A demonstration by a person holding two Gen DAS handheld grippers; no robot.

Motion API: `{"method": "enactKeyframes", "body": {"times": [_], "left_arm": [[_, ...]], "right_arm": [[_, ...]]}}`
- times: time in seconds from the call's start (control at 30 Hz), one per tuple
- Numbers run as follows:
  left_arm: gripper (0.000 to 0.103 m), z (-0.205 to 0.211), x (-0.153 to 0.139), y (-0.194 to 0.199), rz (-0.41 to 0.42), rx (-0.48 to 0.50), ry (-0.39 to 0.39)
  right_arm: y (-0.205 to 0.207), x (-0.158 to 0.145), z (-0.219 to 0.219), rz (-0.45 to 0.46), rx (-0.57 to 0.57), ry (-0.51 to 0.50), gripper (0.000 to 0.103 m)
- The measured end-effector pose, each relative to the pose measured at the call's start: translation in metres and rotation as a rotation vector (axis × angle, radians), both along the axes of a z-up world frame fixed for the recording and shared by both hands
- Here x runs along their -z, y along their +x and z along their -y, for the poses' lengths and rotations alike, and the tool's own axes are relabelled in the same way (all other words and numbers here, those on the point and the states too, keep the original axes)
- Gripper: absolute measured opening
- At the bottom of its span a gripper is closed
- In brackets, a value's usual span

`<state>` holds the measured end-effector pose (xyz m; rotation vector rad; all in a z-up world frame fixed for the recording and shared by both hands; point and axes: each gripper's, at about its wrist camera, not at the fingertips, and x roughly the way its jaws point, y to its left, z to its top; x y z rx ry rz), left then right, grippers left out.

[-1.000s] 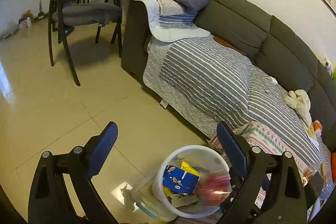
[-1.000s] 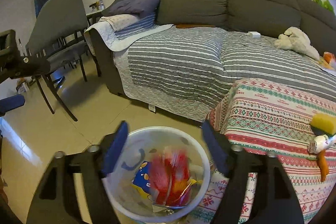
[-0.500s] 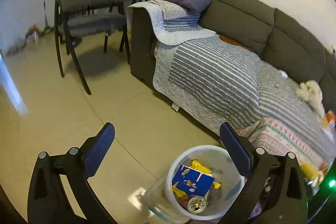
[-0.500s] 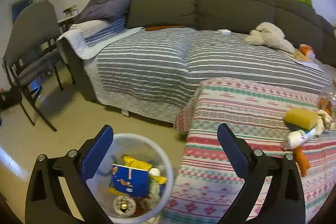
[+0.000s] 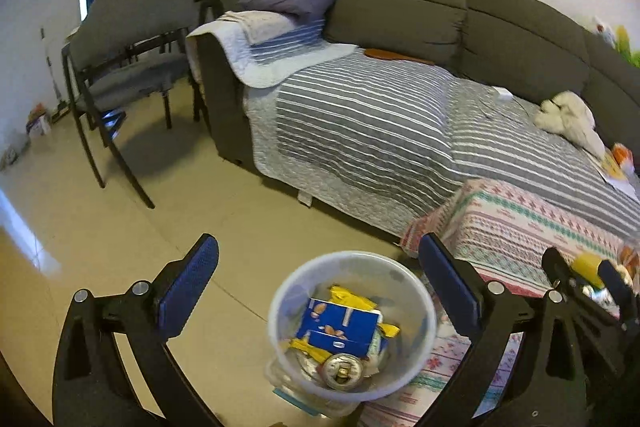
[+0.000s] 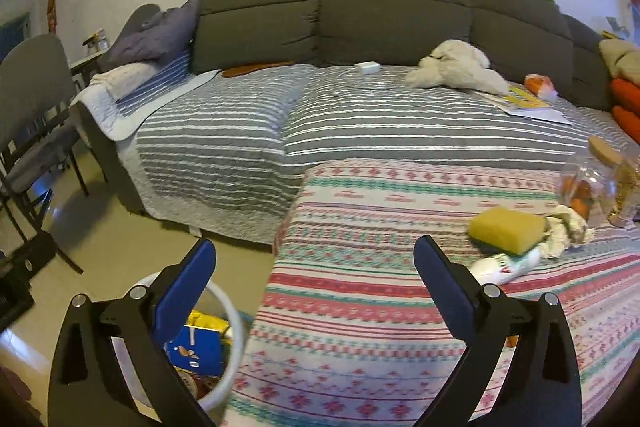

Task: Collect trash
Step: 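Move both tools back over the table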

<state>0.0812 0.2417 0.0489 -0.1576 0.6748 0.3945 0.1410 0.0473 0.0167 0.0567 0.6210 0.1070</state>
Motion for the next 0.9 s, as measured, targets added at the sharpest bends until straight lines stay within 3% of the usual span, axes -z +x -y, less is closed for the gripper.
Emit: {"method": "enactKeyframes", "body": {"times": [0.9], "left_arm": [[0.096, 0.155, 0.01, 0.045, -0.03, 0.216, 0.025]], "right_arm": [[-0.009, -0.003, 0.161, 0.009, 0.203, 0.006, 0.096]]}}
